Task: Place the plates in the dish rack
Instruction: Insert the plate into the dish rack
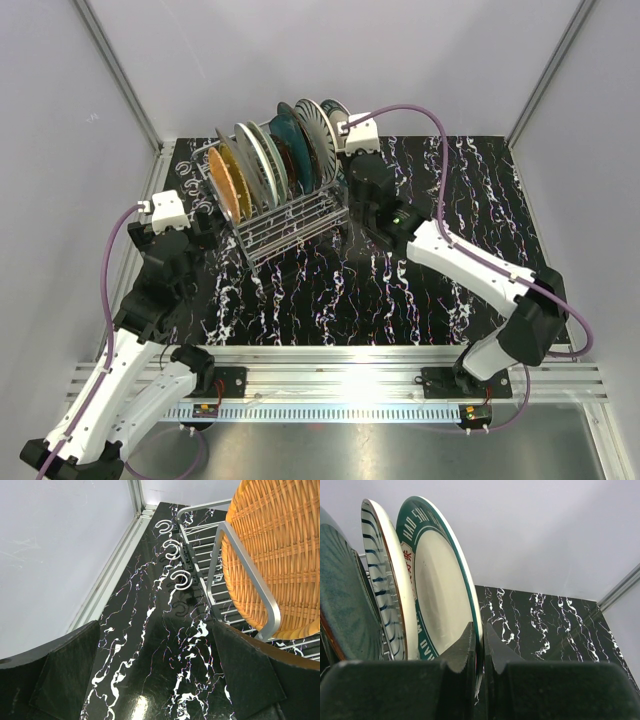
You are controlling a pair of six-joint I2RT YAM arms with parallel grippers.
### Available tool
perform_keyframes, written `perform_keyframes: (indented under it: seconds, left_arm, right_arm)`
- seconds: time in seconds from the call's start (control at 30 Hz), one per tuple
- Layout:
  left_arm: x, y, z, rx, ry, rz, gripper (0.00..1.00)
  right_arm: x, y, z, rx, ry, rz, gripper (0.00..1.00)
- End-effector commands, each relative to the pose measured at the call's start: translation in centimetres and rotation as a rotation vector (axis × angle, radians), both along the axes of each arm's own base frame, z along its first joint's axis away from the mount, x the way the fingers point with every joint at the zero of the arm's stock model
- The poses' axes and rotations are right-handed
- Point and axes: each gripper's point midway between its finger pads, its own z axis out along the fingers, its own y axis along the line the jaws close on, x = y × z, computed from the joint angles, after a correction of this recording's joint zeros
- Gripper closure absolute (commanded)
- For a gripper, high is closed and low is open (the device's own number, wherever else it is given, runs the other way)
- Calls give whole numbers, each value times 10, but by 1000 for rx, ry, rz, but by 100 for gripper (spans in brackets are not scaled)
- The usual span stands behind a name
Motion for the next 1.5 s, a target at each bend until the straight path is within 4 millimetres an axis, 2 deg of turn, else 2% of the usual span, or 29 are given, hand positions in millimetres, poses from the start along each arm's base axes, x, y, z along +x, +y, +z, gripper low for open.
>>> perform_keyframes:
  seconds: [0.0, 0.17, 0.37, 0.77, 1.0, 1.2, 1.47]
  left_arm:
    - [4, -2, 10, -23, -49, -7, 1]
    - [4, -2, 10, -23, -49, -7, 1]
    - [5, -3, 10, -21, -48, -9, 1]
    - [6, -3, 9, -18, -44, -9, 1]
    - [6, -3, 9, -17, -43, -11, 1]
    - [6, -3, 9, -18, -44, -10, 1]
    - [5, -3, 10, -20, -48, -12, 1]
  right_arm:
    - [5, 10, 39, 127, -100, 13, 100]
    - [11, 17, 33, 137, -89, 25, 98]
    - [21, 17, 21, 164, -58, 52, 96]
    - [29, 30, 10, 147, -43, 90, 82]
    - [31, 32, 11, 146, -41, 99, 74]
    - [29, 31, 14, 151, -44, 101, 73]
    - [22, 29, 29, 188, -54, 122, 69]
